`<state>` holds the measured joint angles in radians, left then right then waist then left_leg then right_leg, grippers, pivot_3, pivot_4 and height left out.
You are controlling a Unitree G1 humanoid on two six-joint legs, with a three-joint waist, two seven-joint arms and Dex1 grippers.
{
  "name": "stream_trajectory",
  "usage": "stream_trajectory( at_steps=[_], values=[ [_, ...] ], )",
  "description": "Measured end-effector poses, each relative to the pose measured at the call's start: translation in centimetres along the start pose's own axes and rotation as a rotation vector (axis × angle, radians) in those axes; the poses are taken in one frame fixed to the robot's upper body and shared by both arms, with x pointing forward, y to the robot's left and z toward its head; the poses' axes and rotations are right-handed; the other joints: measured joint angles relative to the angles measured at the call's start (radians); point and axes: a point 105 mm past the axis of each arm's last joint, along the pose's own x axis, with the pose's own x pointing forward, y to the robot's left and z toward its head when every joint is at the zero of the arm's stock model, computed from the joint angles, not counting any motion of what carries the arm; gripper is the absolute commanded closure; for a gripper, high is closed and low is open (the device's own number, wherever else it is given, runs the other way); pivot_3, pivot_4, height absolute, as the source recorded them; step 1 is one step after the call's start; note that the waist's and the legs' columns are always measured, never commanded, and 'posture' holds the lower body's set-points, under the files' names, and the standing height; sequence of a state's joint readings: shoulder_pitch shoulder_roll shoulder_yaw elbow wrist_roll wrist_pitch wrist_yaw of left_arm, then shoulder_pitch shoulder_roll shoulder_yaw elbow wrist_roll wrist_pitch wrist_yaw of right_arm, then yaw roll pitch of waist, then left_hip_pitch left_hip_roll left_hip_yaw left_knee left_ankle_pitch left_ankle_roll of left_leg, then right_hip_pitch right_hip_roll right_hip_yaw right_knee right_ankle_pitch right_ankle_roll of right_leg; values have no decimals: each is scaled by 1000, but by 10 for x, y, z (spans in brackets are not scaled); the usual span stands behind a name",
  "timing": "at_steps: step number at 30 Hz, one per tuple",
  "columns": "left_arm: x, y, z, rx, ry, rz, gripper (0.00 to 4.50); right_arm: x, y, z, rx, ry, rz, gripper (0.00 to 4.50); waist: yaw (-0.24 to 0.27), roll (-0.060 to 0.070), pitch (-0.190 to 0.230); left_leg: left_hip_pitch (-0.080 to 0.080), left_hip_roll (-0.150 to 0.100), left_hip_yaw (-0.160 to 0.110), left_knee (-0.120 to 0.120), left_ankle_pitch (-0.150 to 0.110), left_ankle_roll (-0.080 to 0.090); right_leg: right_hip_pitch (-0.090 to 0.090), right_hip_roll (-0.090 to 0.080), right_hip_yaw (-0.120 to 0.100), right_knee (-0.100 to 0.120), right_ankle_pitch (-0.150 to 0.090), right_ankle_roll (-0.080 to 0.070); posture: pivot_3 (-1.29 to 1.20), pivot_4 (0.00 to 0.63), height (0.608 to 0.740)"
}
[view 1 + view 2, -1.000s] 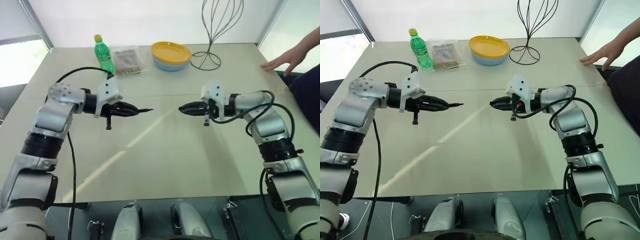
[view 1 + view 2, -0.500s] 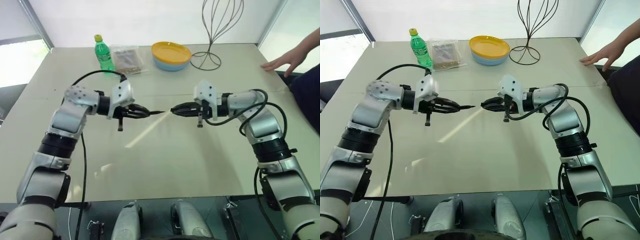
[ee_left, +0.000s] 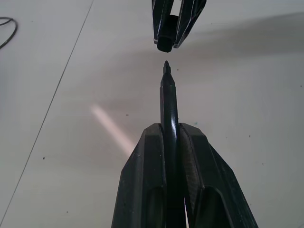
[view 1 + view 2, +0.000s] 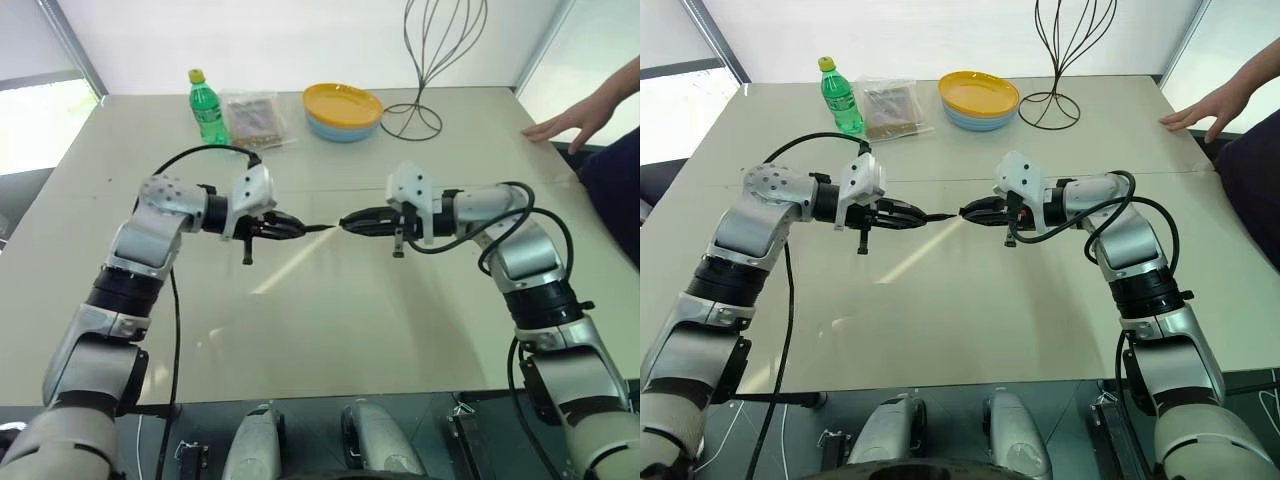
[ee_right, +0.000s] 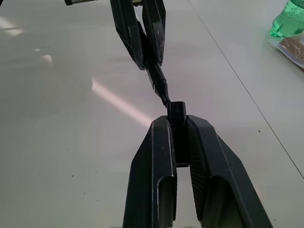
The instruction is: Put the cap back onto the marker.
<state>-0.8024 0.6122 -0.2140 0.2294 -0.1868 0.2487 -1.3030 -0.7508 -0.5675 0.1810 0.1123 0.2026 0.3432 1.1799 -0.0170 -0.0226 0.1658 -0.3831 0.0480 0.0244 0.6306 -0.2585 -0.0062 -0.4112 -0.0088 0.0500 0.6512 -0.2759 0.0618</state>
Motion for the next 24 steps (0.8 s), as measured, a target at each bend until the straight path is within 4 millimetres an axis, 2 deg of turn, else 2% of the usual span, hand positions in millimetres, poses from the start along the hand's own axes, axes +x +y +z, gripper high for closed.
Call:
stream_trajectory(
  at_steps=[24],
  values=[
    [2,2,5,-4,-6,6,4500,8,5,2,15,-20,20,4483,0,0,0,0,0,0,0,0,0,0,0,0,0,0,0,0,150,740]
  ],
)
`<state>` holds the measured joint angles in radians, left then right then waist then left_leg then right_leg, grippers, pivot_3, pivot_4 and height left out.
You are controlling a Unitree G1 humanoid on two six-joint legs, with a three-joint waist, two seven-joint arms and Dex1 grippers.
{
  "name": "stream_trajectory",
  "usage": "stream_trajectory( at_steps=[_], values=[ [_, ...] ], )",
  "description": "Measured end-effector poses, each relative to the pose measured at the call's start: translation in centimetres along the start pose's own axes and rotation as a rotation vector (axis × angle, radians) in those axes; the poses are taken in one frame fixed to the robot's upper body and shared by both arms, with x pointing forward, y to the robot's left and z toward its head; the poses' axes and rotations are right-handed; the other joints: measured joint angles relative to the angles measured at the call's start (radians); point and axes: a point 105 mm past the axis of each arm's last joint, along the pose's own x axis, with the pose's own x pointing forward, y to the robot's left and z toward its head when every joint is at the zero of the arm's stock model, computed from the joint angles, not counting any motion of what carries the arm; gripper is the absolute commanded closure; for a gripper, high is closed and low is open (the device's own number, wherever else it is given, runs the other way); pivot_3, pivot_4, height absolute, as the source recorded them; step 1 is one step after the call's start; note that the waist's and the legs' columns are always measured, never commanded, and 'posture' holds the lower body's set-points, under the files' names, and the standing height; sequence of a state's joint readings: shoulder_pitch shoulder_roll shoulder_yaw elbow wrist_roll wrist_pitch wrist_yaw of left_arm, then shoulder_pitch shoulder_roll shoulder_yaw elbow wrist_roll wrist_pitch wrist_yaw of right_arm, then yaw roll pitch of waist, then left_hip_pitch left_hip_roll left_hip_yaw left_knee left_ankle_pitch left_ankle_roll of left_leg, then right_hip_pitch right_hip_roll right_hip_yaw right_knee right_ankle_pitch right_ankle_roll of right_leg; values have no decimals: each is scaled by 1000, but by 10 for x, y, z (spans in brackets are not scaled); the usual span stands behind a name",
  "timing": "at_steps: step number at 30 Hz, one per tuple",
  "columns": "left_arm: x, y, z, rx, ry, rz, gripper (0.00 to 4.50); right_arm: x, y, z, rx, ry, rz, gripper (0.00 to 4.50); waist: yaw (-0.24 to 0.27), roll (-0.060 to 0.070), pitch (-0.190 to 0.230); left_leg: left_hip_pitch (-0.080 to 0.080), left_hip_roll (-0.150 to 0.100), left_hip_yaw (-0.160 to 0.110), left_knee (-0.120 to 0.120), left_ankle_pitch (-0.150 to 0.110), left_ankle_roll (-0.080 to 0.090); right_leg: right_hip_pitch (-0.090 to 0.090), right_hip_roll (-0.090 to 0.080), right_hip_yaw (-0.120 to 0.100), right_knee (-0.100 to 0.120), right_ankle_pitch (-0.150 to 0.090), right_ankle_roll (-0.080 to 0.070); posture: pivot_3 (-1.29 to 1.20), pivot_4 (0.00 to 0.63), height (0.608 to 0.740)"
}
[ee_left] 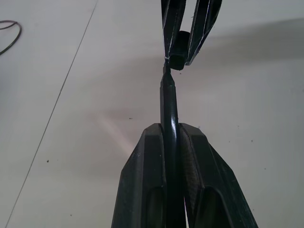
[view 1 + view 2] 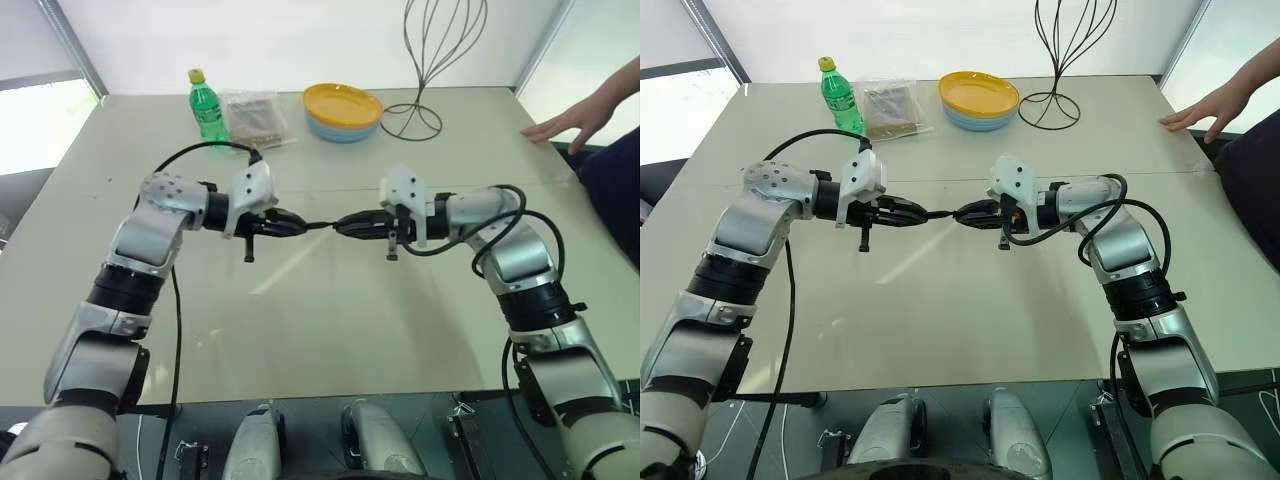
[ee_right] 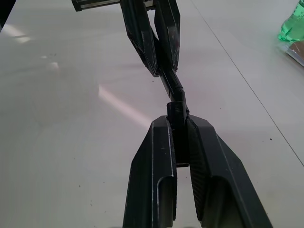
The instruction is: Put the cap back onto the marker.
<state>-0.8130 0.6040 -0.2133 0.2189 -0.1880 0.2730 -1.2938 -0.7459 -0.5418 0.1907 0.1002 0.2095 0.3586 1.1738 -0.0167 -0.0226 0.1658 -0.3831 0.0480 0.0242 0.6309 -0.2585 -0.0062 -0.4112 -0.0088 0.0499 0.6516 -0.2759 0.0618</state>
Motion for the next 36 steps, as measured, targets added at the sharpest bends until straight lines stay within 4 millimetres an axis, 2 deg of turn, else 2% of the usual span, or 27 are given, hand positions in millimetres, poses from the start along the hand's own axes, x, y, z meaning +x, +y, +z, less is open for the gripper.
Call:
stream_trajectory(
  at_steps=[11,36],
  values=[
    [-13,0,1,19,30,0,4500,0,-2,-3,8,4,-8,4483,0,0,0,0,0,0,0,0,0,0,0,0,0,0,0,0,150,740],
    [-4,-6,6,21,-8,-15,4500,1,1,-6,18,8,2,4483,0,0,0,0,0,0,0,0,0,0,0,0,1,0,0,0,150,740]
  ],
)
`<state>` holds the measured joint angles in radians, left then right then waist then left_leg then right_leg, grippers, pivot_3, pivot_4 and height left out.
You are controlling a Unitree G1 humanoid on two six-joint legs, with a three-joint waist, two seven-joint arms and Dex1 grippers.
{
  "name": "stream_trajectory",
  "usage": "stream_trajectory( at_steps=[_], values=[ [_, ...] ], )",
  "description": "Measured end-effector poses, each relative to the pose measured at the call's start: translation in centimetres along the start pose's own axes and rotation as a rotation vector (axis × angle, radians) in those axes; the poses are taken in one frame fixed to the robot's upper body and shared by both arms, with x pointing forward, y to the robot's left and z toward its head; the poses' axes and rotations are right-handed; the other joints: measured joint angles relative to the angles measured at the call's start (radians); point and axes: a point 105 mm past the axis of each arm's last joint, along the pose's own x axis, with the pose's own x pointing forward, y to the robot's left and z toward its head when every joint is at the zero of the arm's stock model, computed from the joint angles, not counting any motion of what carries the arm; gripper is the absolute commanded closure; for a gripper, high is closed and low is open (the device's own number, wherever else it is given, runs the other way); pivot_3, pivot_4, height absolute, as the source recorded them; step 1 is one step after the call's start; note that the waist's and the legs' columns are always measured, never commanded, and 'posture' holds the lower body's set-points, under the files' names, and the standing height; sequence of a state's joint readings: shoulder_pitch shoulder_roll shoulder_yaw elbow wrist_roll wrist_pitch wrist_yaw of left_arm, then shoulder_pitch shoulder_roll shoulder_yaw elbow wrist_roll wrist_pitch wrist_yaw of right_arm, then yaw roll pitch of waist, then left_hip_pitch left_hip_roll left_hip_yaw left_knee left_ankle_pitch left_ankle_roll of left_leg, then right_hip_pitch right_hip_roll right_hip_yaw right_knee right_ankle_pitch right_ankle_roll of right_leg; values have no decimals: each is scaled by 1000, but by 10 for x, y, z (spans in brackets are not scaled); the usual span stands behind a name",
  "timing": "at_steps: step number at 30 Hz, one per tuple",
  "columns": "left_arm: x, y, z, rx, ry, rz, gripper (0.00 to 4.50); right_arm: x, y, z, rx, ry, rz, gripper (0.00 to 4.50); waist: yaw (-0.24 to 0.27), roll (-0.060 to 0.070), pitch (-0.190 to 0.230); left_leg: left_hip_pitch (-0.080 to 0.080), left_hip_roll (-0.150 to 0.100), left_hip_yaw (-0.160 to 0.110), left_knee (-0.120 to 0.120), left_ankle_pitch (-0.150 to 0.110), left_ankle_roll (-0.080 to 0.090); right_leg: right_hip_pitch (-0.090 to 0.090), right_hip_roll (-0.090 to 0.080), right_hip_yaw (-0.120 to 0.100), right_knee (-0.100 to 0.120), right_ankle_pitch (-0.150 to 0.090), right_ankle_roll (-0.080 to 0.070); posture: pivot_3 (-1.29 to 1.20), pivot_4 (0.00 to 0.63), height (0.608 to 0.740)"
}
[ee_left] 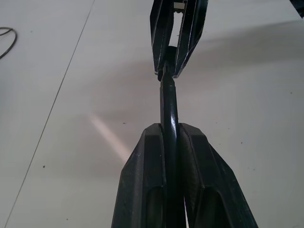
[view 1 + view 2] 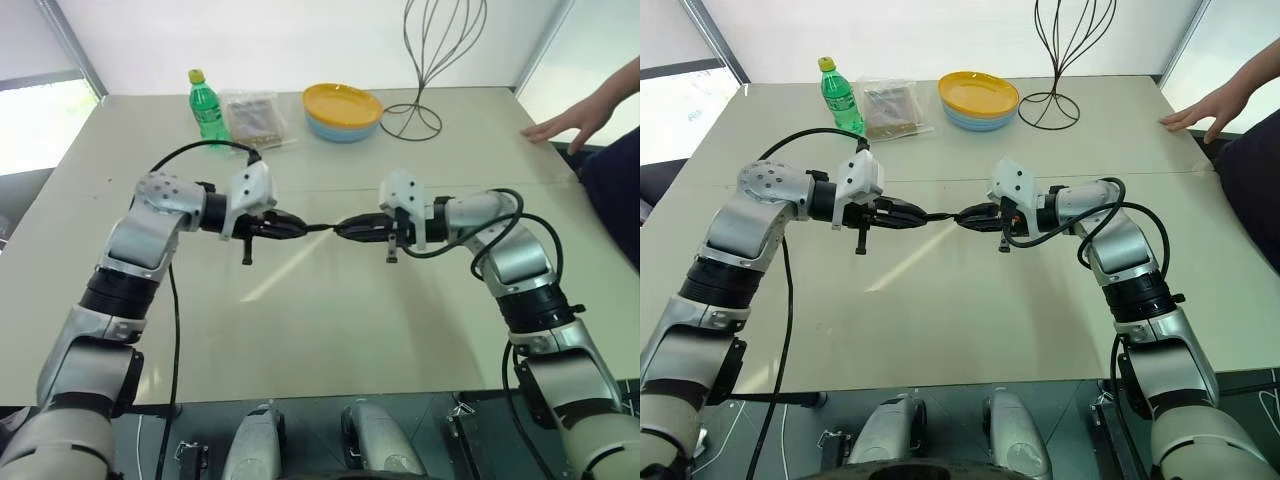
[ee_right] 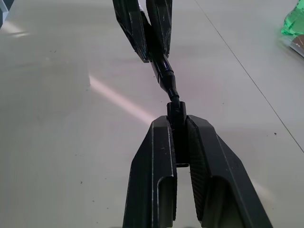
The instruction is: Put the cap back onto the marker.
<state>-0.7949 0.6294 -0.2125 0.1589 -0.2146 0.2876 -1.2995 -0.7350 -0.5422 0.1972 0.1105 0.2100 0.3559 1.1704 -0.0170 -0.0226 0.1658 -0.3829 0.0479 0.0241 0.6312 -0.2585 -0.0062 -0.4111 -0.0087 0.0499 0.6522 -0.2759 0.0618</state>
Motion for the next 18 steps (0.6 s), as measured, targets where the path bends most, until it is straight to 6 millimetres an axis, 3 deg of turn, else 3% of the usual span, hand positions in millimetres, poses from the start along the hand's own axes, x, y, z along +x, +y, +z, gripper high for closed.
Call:
stream_trajectory(
  at_steps=[18],
  values=[
    [-8,2,-3,9,32,12,4500,-1,0,0,-1,1,-2,4483,1,0,0,0,0,0,0,0,0,0,0,0,0,0,0,0,150,740]
  ],
)
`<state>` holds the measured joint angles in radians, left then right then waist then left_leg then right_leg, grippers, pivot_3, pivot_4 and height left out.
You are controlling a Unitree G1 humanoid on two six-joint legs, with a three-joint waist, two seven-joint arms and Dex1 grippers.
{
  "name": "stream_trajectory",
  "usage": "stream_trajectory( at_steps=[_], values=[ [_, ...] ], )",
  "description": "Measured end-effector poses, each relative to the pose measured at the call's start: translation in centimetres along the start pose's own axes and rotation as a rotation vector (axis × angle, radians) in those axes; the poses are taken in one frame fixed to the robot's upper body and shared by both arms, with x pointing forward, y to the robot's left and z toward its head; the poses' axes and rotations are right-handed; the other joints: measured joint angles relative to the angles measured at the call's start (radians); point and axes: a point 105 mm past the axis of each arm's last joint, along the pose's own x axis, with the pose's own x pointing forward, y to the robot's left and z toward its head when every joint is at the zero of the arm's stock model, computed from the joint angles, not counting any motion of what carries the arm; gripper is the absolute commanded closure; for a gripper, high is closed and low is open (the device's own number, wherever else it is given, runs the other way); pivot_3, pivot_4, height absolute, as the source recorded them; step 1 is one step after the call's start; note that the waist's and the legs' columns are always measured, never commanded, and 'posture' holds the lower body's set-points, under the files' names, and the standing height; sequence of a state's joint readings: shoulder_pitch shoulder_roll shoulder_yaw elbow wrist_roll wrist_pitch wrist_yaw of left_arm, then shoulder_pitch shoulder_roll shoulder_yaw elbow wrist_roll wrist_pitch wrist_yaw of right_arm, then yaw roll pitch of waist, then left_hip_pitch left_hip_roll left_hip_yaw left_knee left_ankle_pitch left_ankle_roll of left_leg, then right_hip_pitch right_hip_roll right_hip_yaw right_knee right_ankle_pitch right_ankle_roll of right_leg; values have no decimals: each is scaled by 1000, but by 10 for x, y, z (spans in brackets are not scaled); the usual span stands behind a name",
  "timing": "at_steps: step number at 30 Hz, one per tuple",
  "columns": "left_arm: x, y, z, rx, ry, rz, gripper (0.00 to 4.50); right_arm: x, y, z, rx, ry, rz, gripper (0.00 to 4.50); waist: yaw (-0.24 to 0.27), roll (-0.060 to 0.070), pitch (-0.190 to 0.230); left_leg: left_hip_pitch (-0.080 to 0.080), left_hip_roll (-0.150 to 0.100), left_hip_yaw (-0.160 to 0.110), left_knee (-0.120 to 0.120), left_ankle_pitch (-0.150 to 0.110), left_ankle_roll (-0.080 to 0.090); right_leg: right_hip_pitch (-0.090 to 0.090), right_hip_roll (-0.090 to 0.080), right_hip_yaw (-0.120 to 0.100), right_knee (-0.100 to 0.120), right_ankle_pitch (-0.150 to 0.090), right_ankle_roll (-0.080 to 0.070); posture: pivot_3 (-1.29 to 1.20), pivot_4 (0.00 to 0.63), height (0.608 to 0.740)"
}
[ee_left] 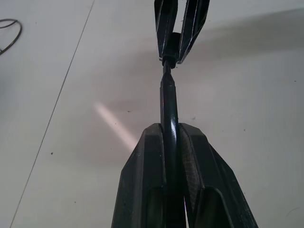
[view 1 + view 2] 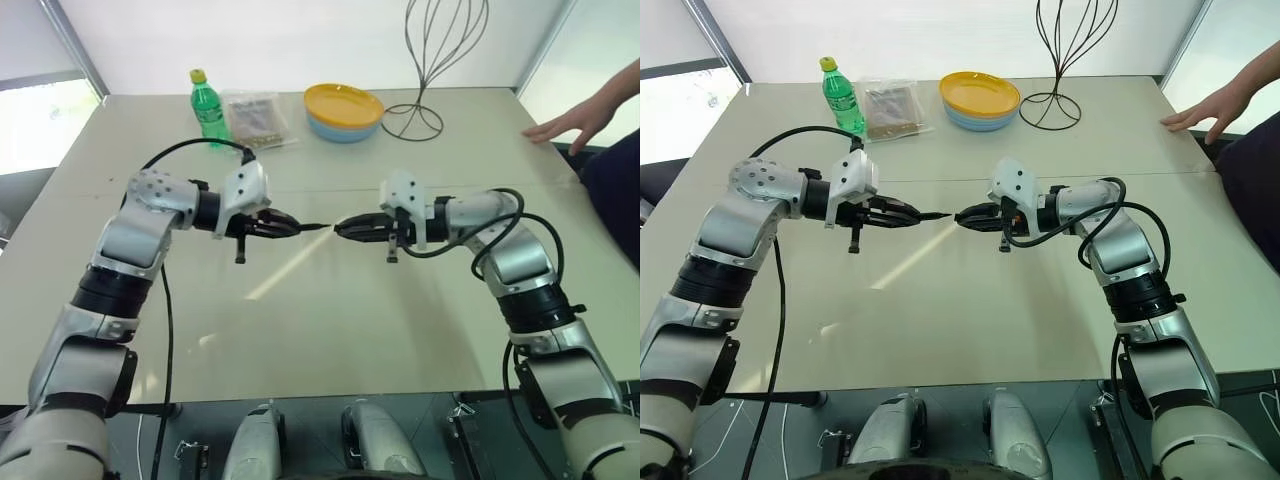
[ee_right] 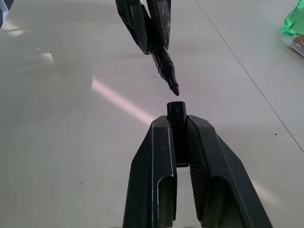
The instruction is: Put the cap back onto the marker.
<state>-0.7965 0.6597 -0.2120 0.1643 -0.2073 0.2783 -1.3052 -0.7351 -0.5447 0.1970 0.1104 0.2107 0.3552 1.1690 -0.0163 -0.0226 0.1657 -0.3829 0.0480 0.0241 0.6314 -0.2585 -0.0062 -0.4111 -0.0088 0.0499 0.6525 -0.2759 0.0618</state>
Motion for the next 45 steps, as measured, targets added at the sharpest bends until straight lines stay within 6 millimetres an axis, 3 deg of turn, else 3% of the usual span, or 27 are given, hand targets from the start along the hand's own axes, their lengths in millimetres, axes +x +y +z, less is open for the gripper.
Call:
stream_trajectory(
  at_steps=[22,33,39,45],
  values=[
    [9,-4,1,-1,-29,-18,4500,3,5,6,-7,-14,19,4483,0,0,0,0,0,0,0,0,0,0,0,0,0,0,0,0,150,740],
    [19,-9,-2,44,-10,-67,4500,10,8,-1,-27,19,79,4483,-1,0,0,0,0,0,0,0,0,0,0,0,0,0,0,0,150,740],
    [14,-2,6,207,10,-71,4500,12,-1,11,-129,54,144,4483,-1,0,0,0,0,0,0,0,0,0,0,0,0,0,0,0,150,740],
    [16,9,1,226,-13,-12,4500,17,-12,13,-107,61,131,4483,0,0,0,0,0,0,0,0,0,0,0,0,0,0,0,0,150,740]
  ],
)
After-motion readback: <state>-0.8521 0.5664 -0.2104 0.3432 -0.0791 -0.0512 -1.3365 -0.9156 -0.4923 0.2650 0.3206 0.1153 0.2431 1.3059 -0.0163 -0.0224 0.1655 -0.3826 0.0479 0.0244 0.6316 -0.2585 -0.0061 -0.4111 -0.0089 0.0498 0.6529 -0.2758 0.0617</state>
